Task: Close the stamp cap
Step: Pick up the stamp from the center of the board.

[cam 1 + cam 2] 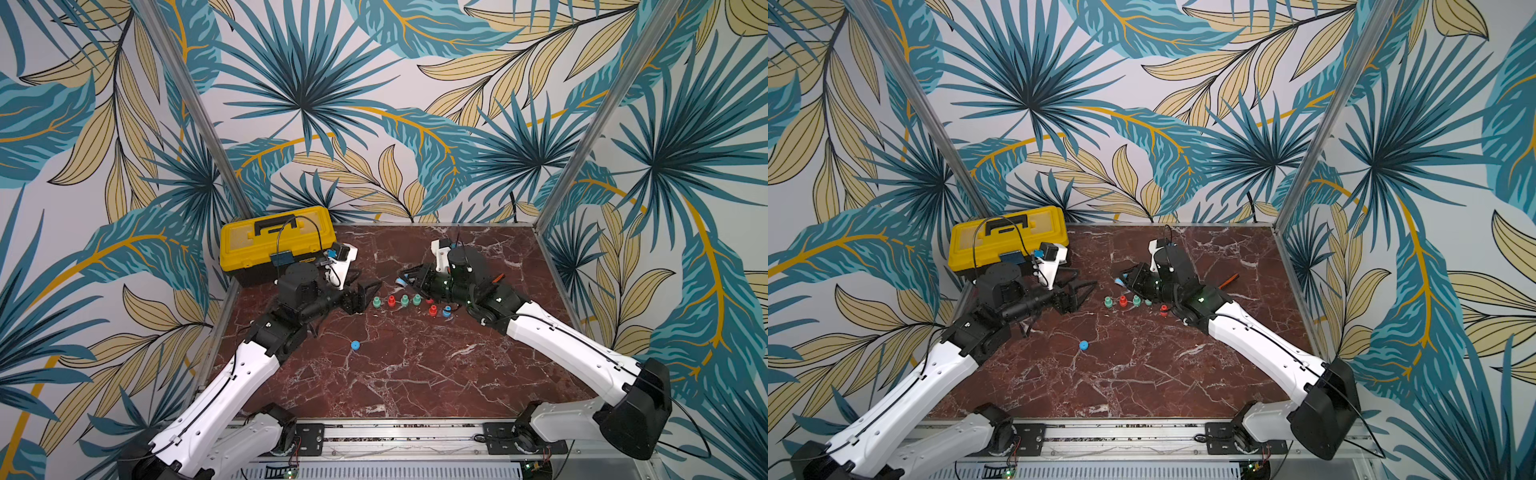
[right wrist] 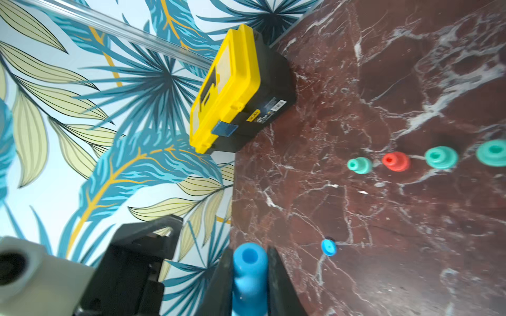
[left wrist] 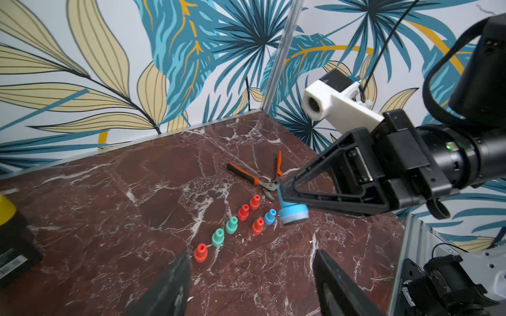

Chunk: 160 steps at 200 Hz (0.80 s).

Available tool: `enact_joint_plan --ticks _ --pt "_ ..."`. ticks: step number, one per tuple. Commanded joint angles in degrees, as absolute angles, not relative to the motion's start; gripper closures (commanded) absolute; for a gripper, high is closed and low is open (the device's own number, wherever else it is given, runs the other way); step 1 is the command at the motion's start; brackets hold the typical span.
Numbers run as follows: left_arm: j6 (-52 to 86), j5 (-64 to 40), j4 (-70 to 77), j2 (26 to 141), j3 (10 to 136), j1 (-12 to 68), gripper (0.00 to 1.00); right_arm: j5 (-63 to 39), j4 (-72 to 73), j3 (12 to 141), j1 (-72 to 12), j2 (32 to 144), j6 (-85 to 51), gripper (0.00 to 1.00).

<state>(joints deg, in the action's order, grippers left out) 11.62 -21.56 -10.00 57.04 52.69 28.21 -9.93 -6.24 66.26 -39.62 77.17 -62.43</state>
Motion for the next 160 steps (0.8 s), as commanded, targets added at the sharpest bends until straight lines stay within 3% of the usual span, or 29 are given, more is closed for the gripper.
enact_joint_plan --ticks 1,55,104,160 --pt "11.5 -19.4 -8.5 58.1 55.7 31.4 0.28 -9.2 3.7 65.2 -41.4 76.6 -68.7 0.97" --pt "14.3 -13.9 -7.7 59.1 56.4 32.3 0.39 -9.6 9.9 63.7 -43.2 76.5 -72.5 0.97" --pt "14.2 -18.0 -6.4 59.2 57.4 32.3 0.46 -11.1 12.1 63.3 -44.0 76.6 -73.7 0.97" --pt "15.1 -20.8 -4.0 59.0 56.9 32.3 0.47 -12.8 16.0 63.0 -44.5 78.4 -74.9 0.97"
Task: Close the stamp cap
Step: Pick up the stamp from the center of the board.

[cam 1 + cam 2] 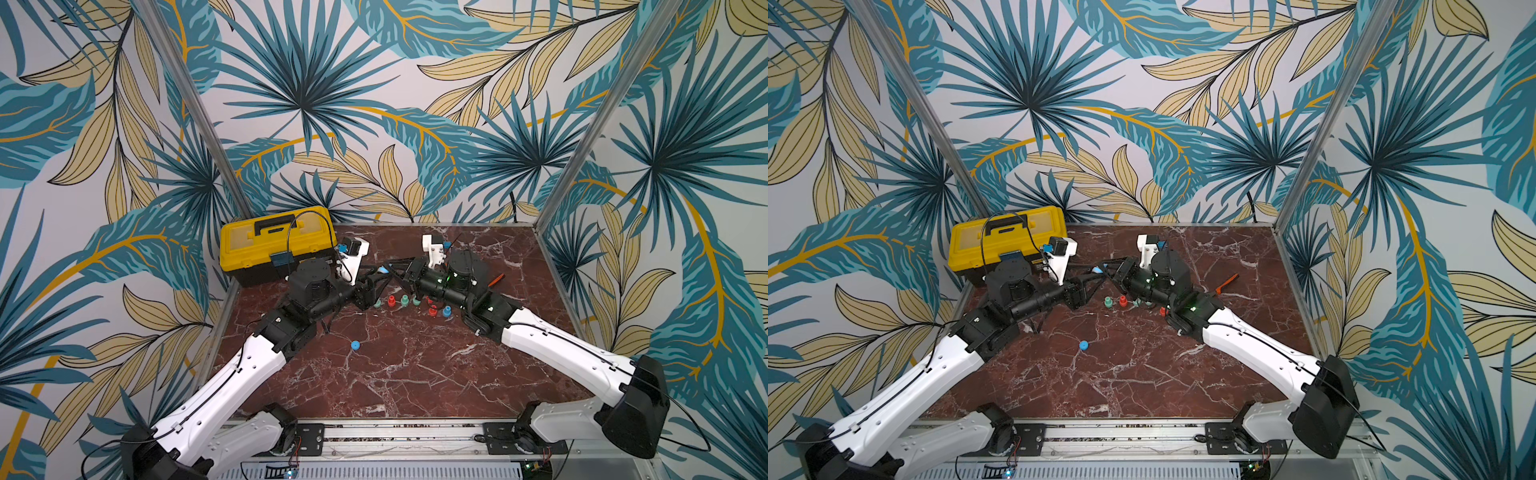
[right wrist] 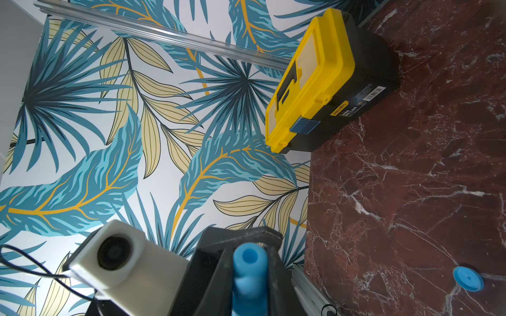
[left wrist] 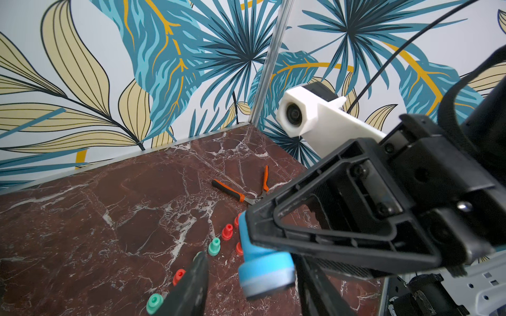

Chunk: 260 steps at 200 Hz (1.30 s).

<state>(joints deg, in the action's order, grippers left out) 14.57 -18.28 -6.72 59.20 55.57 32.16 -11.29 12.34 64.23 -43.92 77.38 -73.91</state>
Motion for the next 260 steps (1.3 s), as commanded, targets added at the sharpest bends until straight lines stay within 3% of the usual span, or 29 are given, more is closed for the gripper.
enact_joint_plan --ticks 1,97,113,127,151,179,220,260 --pt "15.1 -20.8 -3.9 59.0 56.9 32.3 0.47 -12.9 16.1 63.0 -44.5 78.4 -74.9 0.97" --pt "15.4 -15.9 -3.9 57.8 54.9 32.3 0.8 -15.4 19.3 62.3 -44.9 77.4 -72.1 0.96" --pt "12.7 -19.0 -3.9 57.5 54.9 32.3 0.84 -16.7 17.6 63.2 -44.7 76.7 -69.5 0.92" --pt "9.5 -22.9 -3.9 57.0 54.8 32.3 0.89 -18.5 12.6 65.2 -43.9 76.0 -66.4 0.83" --pt "5.8 -28.0 -3.9 55.4 53.4 32.3 0.9 -24.0 3.3 69.4 -41.0 74.6 -61.1 0.67" --pt "2.0 -36.9 -4.0 52.1 51.8 32.3 0.9 -32.4 -7.0 74.3 -38.7 73.6 -54.7 0.56" --pt "-1.0 -45.6 -4.0 49.0 50.9 32.3 0.9 -47.3 -19.1 78.6 -38.3 74.6 -48.5 0.54" --pt "-2.3 -49.1 -4.0 47.7 50.4 32.3 0.91 -52.6 -31.1 81.0 -38.3 74.9 -41.8 0.55"
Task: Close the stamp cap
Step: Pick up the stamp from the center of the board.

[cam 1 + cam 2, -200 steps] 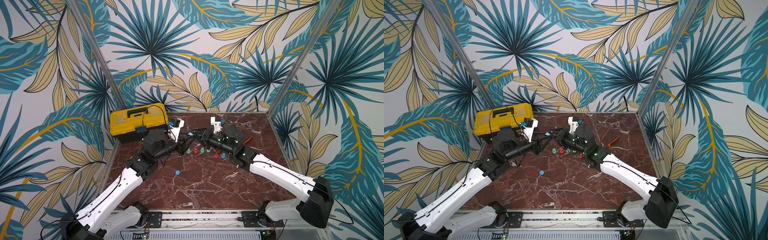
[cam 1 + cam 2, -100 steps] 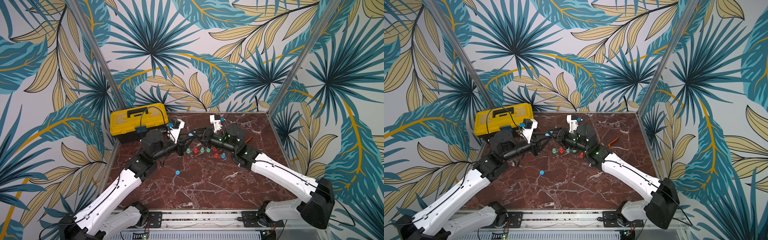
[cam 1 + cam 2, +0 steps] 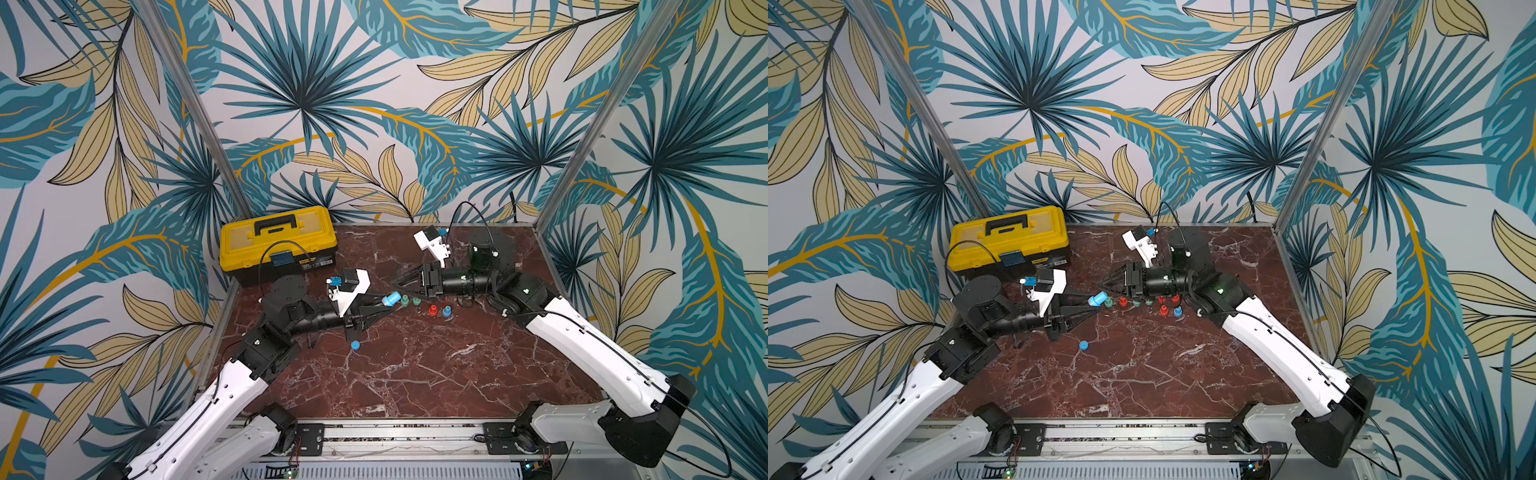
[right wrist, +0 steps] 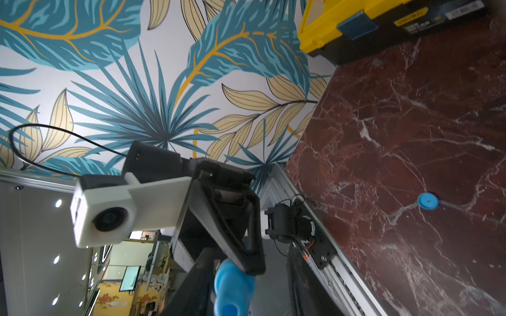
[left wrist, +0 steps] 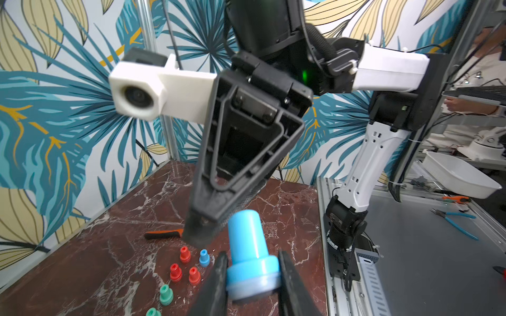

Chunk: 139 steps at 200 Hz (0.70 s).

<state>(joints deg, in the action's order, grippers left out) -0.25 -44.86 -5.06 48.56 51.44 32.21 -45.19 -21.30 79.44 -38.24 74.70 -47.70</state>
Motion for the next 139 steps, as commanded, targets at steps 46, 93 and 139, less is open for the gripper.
enact_joint_plan --ticks 46,93,139 --pt "-2.4 -50.3 -4.0 48.4 50.2 32.3 0.91 -57.7 -23.1 78.4 -38.2 75.1 -47.0 0.6" --pt "-2.5 -49.3 -4.1 48.8 50.1 32.3 0.91 -59.2 -22.3 77.8 -38.3 76.3 -47.9 0.65" --pt "-2.4 -48.1 -4.0 49.1 50.1 32.3 0.91 -59.7 -19.9 76.6 -38.3 76.9 -49.4 0.72"
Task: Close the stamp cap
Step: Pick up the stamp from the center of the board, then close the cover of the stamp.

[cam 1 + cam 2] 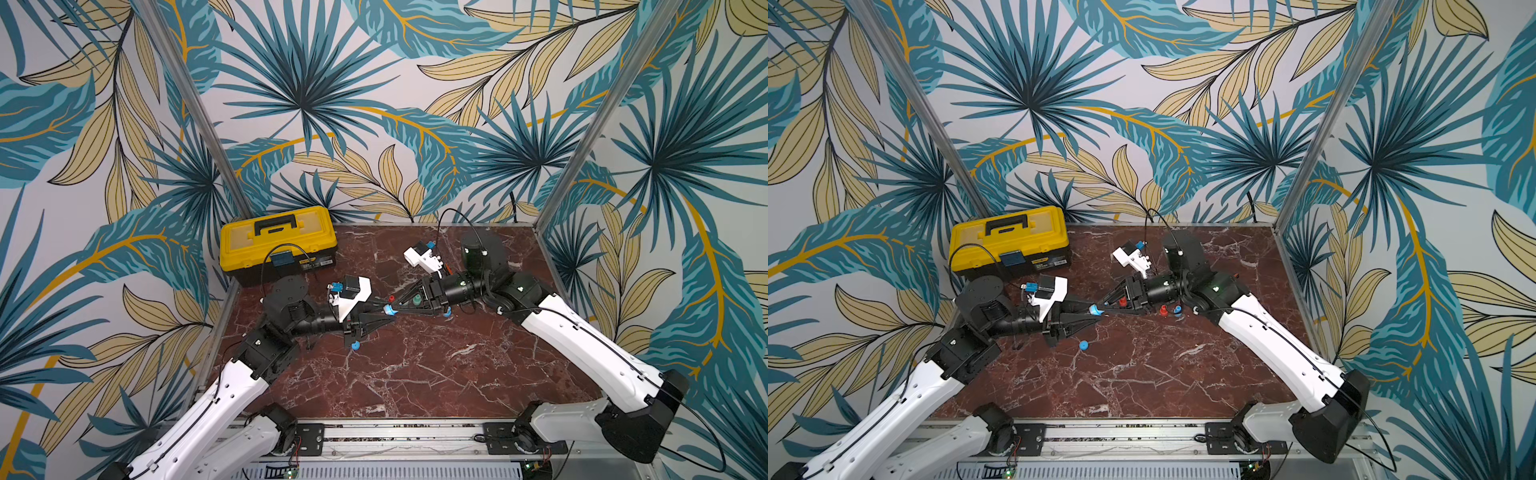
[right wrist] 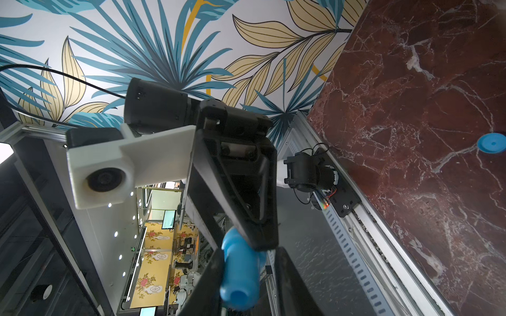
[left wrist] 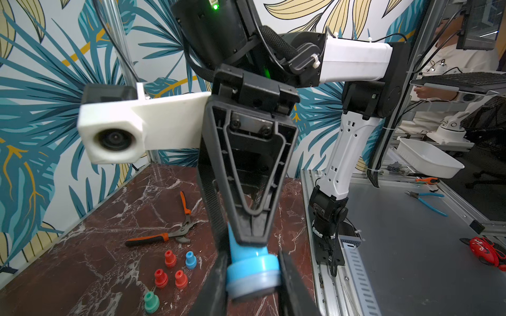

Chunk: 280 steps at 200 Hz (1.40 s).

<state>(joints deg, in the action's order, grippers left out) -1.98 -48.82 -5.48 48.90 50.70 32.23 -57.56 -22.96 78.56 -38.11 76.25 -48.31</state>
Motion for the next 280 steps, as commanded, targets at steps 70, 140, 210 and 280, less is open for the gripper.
enact_joint_plan --ticks 70,140,210,280 --pt "-1.7 -41.5 -4.1 49.0 49.5 32.3 0.46 -58.8 -14.3 74.9 -38.4 76.1 -52.6 0.88" --pt "8.2 -45.9 -4.2 45.7 48.7 13.1 0.26 -38.2 -23.0 74.1 -39.2 77.7 -45.8 0.91" --pt "9.3 -40.1 -4.3 47.9 44.5 -4.8 0.26 -21.1 -30.4 80.8 -47.4 97.6 -38.8 0.92" --pt "10.1 -32.4 -5.1 43.1 40.9 -8.7 0.23 -13.7 -37.9 95.8 -53.1 118.5 -35.1 0.92"
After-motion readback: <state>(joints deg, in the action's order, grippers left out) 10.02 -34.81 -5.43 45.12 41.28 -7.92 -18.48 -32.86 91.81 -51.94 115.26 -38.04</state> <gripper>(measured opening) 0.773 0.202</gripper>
